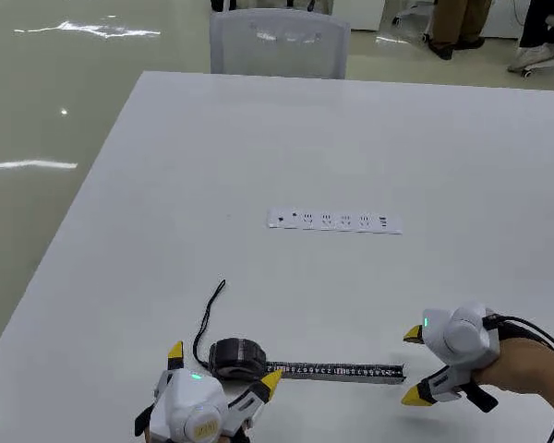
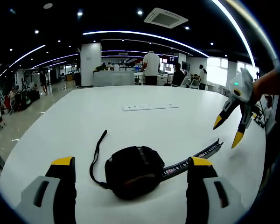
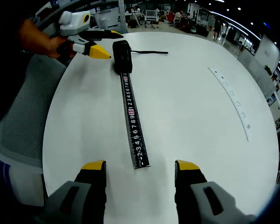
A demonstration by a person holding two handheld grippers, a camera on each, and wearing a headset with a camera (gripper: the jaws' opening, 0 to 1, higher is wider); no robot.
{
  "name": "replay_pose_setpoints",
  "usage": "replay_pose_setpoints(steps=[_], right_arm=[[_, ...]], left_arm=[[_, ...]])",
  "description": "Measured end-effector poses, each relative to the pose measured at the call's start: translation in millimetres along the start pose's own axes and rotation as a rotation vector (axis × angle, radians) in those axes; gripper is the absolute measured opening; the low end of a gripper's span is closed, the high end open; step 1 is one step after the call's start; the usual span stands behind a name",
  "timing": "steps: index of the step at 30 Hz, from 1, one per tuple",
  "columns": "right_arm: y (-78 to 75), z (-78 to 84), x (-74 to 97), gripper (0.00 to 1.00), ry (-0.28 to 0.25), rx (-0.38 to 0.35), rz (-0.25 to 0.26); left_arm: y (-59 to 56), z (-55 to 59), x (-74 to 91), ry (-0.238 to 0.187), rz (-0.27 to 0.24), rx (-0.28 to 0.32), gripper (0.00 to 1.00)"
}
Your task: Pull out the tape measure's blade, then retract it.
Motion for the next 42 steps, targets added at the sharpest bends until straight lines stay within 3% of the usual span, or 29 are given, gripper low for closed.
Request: replay_pose_setpoints(steps=[6, 8, 14, 21, 23, 25, 34, 36, 42], right_arm=[[-10.1, 7.0, -15.3, 0.52, 0.031, 0.003, -0.023], [-9.5, 3.8, -11.4, 0.54, 0.035, 0.01, -0.028], [-20.0, 4.9, -17.9, 0.44, 0.055, 0.004, -0.039], [-17.6, 9.1, -25.5, 0.32, 0.075, 0.024, -0.043], [-18.0, 8.3, -27.5, 0.31, 0.062, -0.009, -0.049], [-18.9, 9.0, -28.4, 0.29, 0.078, 0.064, -0.027], [-10.1, 7.2, -33.6, 0.21, 0.12, 0.118, -0.023], [-10.1, 7.9, -35.3, 0.16, 0.129, 0.119, -0.034], [-13.6, 8.4, -34.9, 0.14, 0.117, 0.065, -0.037]], left_arm=[[-4.7, 5.3, -4.8, 0.009, 0.005, 0.005, 0.97], [-4.9, 6.1, -5.1, 0.013, 0.007, 0.005, 0.97], [-3.2, 9.5, -5.5, 0.016, 0.009, 0.02, 0.98], [0.7, 11.8, -4.4, 0.023, -0.003, 0.02, 0.98], [1.4, 11.7, -4.2, 0.023, -0.006, 0.02, 0.98], [1.7, 12.1, -4.6, 0.024, -0.007, 0.018, 0.98], [-0.2, 14.1, -6.7, 0.027, -0.006, 0.016, 0.98], [-1.4, 14.1, -6.7, 0.029, -0.004, 0.012, 0.98], [-4.0, 10.5, -4.6, 0.026, -0.004, 0.015, 0.97]])
Point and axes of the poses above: the centre of the closed fingertips' face, and the gripper's own axes: x roughly backward along the fingers, y roughly to its left, z roughly out of its underside, the point moved 8 cm from there along x, roughly backward along the fingers, and after that the axes turned 8 degrees about -x, right-handed, at the moved point
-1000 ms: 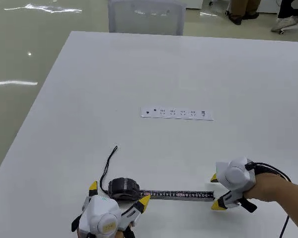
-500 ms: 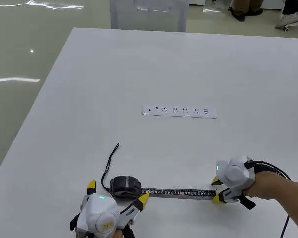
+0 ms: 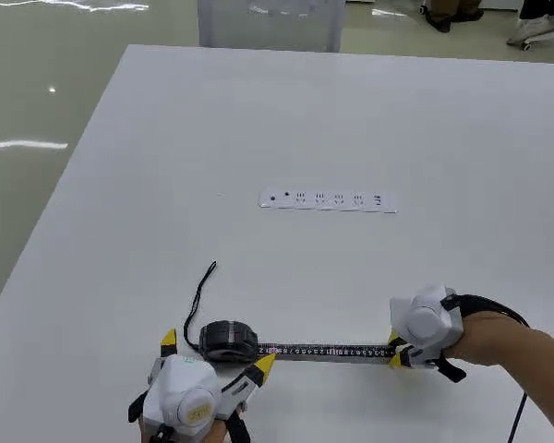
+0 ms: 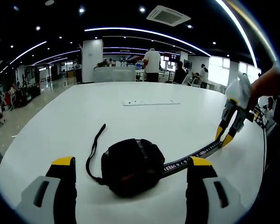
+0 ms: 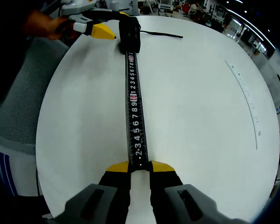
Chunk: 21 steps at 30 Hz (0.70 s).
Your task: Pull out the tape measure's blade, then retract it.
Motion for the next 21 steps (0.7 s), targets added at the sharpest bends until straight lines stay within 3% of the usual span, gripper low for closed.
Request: replay_pose_setpoints(steps=[4, 12, 17, 20, 21], right_arm=[[7.6, -3.5, 3.2, 0.14, 0.004, 0.009, 0.004], [5.0, -4.3, 1.5, 0.14, 0.027, -0.013, 0.019], [5.9, -3.7, 2.0, 0.14, 0.034, -0.024, 0.025], [7.9, -5.2, 2.0, 0.14, 0.042, -0.019, 0.03], [8.6, -5.7, 1.6, 0.14, 0.047, -0.015, 0.033]], left_arm=[[1.3, 0.4, -0.4, 0.007, -0.003, 0.017, 0.97], [-0.8, 0.2, -3.2, 0.026, -0.017, 0.04, 0.95], [-3.8, -2.2, -8.5, 0.039, -0.034, 0.032, 0.86], [-6.3, -0.7, -15.6, 0.054, -0.007, 0.052, 0.85], [-5.3, -0.2, -17.2, 0.058, -0.016, 0.034, 0.85]])
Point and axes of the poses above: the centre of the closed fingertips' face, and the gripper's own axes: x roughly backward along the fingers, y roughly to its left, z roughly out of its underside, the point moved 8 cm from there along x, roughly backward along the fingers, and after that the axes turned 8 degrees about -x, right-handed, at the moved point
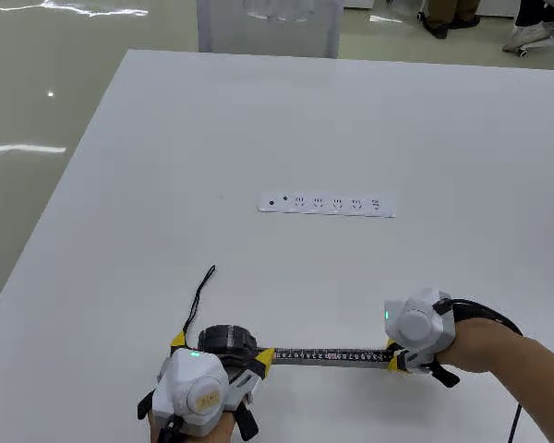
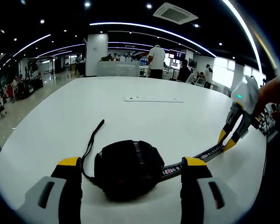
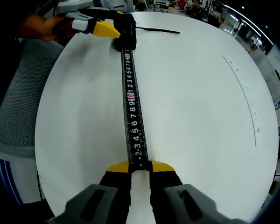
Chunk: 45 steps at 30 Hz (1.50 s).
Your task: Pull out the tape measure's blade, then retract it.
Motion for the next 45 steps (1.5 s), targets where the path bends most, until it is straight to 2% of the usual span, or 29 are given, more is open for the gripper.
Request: replay_pose_setpoints(steps=[3, 7, 9, 13, 16, 17, 19, 21, 25, 27, 36, 39, 42, 44, 45], right_arm=[[3.6, -4.0, 1.3, 0.14, 0.02, 0.01, 0.009], [0.4, -3.4, 0.1, 0.14, 0.038, -0.003, 0.009], [0.7, -3.3, 1.3, 0.14, 0.036, -0.004, 0.008], [1.2, -2.0, 2.1, 0.14, 0.024, -0.012, 0.014], [0.2, -1.7, 2.3, 0.14, 0.021, -0.019, 0.016], [-0.9, -0.8, 1.6, 0.14, 0.025, -0.023, 0.017], [-1.8, -0.7, 0.7, 0.14, 0.031, -0.027, 0.016], [-1.1, -0.4, 0.9, 0.14, 0.037, -0.031, 0.015], [-2.7, 0.1, -0.4, 0.14, 0.034, -0.034, 0.014], [-2.6, 0.4, -0.9, 0.14, 0.032, -0.037, 0.016], [1.0, -2.7, 2.5, 0.14, 0.042, -0.036, 0.016], [0.7, -2.7, 2.1, 0.14, 0.042, -0.034, 0.016], [0.8, -2.6, 2.7, 0.14, 0.039, -0.032, 0.021], [1.6, -2.5, 2.8, 0.14, 0.033, -0.033, 0.024], [2.3, -3.1, 3.1, 0.14, 0.029, -0.038, 0.024]], left_arm=[[2.5, 0.5, -2.5, 0.007, -0.007, 0.016, 0.84], [4.8, -0.5, -9.8, 0.027, -0.009, 0.032, 0.79], [4.1, 0.2, -10.8, 0.031, -0.014, 0.023, 0.79], [3.9, 3.2, -10.6, 0.043, -0.016, 0.04, 0.75], [4.3, 6.9, -11.3, 0.073, -0.017, 0.06, 0.7], [5.4, 6.1, -12.1, 0.067, -0.016, 0.062, 0.7], [4.2, 5.0, -11.6, 0.068, -0.009, 0.052, 0.68], [1.1, 4.1, -11.2, 0.072, 0.02, 0.044, 0.63], [0.4, 3.1, -10.1, 0.086, 0.01, 0.009, 0.62], [1.6, 3.5, -12.5, 0.105, 0.01, 0.008, 0.62], [1.8, 5.8, -16.5, 0.134, 0.007, -0.019, 0.61], [2.2, 6.4, -17.3, 0.15, 0.005, -0.044, 0.6], [-1.2, 7.2, -13.6, 0.165, -0.005, -0.12, 0.6], [-1.2, 7.2, -14.9, 0.166, -0.011, -0.139, 0.6], [0.2, 6.2, -16.2, 0.163, -0.011, -0.12, 0.59]])
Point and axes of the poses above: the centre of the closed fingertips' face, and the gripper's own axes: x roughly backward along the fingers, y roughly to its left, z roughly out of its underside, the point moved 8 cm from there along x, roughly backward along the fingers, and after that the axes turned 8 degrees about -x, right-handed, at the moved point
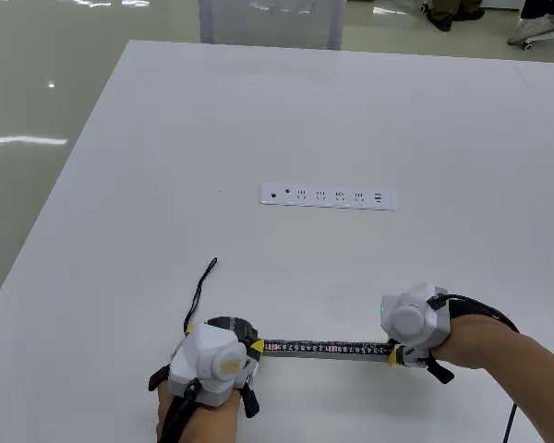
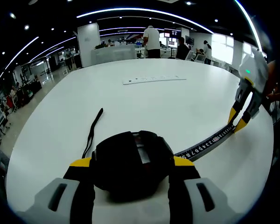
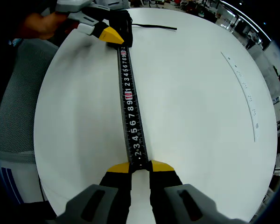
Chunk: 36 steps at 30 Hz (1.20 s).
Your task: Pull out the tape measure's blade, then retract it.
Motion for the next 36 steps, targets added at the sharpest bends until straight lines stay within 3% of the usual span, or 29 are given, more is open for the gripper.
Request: replay_pose_setpoints(steps=[11, 13, 14, 16, 19, 36], right_arm=[[-1.7, -0.1, -3.2, 0.13, 0.008, 0.003, -0.003], [-0.7, -0.7, -2.2, 0.13, 0.01, 0.008, -0.001], [0.2, -1.2, -1.0, 0.13, 0.01, 0.009, -0.001], [0.6, -1.6, -0.4, 0.13, 0.01, 0.007, -0.001], [0.0, -1.5, -1.3, 0.13, 0.011, 0.005, -0.001], [-0.8, -0.6, -3.3, 0.13, 0.007, 0.0, 0.001]], left_arm=[[-0.1, 0.3, 3.6, -0.013, 0.018, 0.03, 0.61], [-0.6, 0.4, 4.3, -0.021, 0.023, 0.051, 0.62], [-2.4, -0.1, 2.1, -0.044, 0.045, 0.111, 0.64], [-0.2, -1.1, 2.2, -0.043, 0.032, 0.1, 0.67], [2.2, -2.7, 0.8, -0.04, 0.019, 0.128, 0.63], [0.5, -2.3, 2.1, -0.02, 0.017, 0.096, 0.59]])
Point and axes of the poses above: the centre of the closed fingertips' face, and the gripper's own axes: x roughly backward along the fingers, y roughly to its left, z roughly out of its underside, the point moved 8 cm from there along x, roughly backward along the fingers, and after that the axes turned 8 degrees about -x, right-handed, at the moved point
